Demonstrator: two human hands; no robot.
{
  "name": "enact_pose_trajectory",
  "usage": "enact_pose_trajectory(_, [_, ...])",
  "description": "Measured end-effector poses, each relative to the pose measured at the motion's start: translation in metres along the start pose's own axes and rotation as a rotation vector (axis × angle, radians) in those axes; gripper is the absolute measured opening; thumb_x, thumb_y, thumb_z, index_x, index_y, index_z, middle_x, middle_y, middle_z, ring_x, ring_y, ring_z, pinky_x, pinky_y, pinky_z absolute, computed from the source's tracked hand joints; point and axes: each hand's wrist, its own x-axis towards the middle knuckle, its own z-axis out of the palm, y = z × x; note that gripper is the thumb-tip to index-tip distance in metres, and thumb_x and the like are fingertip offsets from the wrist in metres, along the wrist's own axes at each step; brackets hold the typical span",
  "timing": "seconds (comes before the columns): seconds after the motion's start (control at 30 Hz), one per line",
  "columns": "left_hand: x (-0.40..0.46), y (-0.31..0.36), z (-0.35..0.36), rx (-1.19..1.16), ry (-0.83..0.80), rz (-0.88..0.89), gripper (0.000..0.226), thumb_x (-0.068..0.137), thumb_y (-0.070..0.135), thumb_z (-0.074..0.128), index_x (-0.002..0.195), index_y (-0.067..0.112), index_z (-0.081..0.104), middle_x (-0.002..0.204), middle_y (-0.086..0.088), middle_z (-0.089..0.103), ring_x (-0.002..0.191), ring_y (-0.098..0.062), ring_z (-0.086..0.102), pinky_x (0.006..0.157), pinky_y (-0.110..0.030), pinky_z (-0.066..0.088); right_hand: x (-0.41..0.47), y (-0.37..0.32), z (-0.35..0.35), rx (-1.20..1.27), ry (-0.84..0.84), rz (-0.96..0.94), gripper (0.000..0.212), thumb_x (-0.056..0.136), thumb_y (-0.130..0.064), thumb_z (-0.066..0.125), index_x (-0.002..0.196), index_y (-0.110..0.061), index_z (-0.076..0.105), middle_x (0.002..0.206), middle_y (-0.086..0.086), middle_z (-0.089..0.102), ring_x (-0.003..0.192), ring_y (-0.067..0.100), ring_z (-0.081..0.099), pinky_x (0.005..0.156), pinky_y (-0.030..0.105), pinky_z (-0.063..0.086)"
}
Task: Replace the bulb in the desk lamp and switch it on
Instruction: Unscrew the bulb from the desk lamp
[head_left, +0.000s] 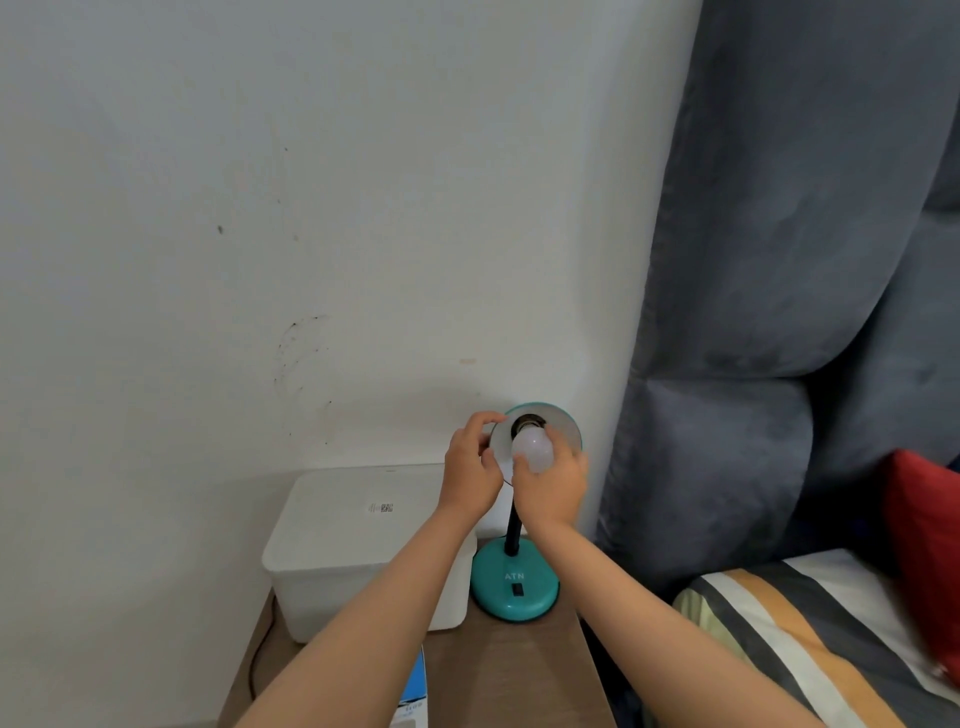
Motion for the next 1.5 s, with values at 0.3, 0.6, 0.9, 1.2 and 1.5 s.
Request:
enact_pose_trajectory(0.3, [-0.001,-0.001,0.002,0.013,0.006,0.003,0.066,0.082,-0.005,0.039,0.097,0.060,0.043,0.099,-0.013,0.062,0.087,-0.018,0.060,0.079,-0.027,0.049,-0.007,-0.003,-0.002,0.056,0.058,0.071,0.065,0.085,-0.026,0.064,0.139,-0.015,0.030,0.135,0.014,0.039,0.117,0.029,0.049,0.090,0.033,0.043])
enact_pose_trajectory(0.6, [-0.002,-0.001,0.002,0.015,0.001,-0.003,0.066,0.082,-0.005,0.039,0.097,0.059,0.043,0.098,-0.013,0.062,0.087,-0.018,0.058,0.078,-0.025,0.046,-0.006,0.007,0.000,0.015,0.017,0.029,0.057,0.083,-0.010,0.064,0.135,-0.022,0.044,0.130,0.011,0.039,0.108,0.025,0.053,0.084,0.023,0.042])
enact_pose_trajectory(0.9, [-0.002,-0.001,0.003,0.018,0.015,-0.003,0.059,0.083,-0.006,0.038,0.103,0.049,0.046,0.099,-0.015,0.061,0.081,-0.012,0.055,0.074,-0.016,0.042,-0.005,0.006,0.001,0.048,0.036,0.106,0.062,0.083,-0.025,0.067,0.136,-0.011,0.037,0.131,0.014,0.043,0.106,0.030,0.057,0.088,0.036,0.049])
enact_pose_trajectory(1.2, [-0.003,0.001,0.003,-0.001,0.009,0.004,0.061,0.084,-0.003,0.040,0.098,0.056,0.045,0.101,-0.011,0.063,0.091,-0.016,0.060,0.079,-0.026,0.049,-0.004,0.009,-0.004,-0.088,-0.018,-0.077,0.052,0.086,-0.008,0.059,0.135,-0.016,0.043,0.136,0.009,0.045,0.120,0.026,0.049,0.097,0.034,0.044])
enact_pose_trajectory(1.5, [-0.007,0.008,-0.005,-0.090,0.008,-0.015,0.044,0.084,-0.007,0.044,0.110,0.027,0.055,0.094,-0.003,0.063,0.082,-0.002,0.060,0.067,-0.008,0.047,-0.002,0.001,-0.003,0.053,-0.014,0.048,0.056,0.083,-0.014,0.066,0.133,-0.019,0.041,0.125,0.010,0.040,0.105,0.028,0.055,0.091,0.039,0.051])
